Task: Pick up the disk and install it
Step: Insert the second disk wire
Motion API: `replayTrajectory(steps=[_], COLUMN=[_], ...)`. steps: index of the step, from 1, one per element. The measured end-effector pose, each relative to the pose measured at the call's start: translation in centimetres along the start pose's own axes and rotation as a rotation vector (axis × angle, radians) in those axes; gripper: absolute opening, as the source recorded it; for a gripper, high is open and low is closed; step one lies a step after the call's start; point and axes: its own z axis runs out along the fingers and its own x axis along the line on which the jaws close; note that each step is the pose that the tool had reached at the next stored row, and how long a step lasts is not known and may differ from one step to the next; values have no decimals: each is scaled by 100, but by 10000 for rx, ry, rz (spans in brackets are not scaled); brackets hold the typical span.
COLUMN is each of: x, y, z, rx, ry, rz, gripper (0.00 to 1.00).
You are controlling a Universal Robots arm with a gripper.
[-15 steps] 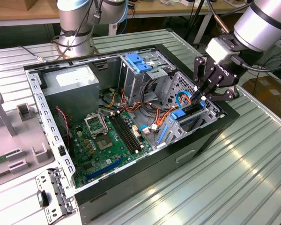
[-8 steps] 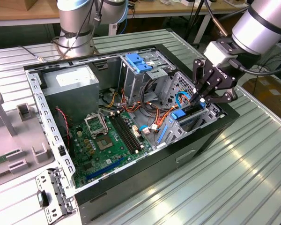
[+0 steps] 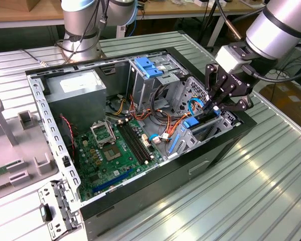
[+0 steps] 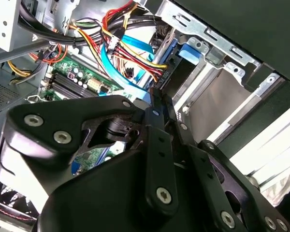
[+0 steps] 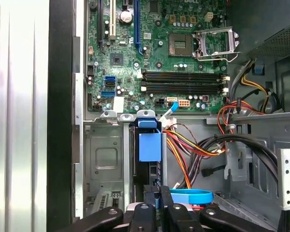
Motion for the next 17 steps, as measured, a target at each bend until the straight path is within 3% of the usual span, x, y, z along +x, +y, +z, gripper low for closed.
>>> replayTrajectory(steps=[4, 8, 17], x=[-3, 3, 8], y=[4, -1, -31], z=[-25, 26, 66], rx=[4, 1, -14], ry=[-44, -108, -107], rz=[-4, -9, -66], gripper=[16, 16, 16])
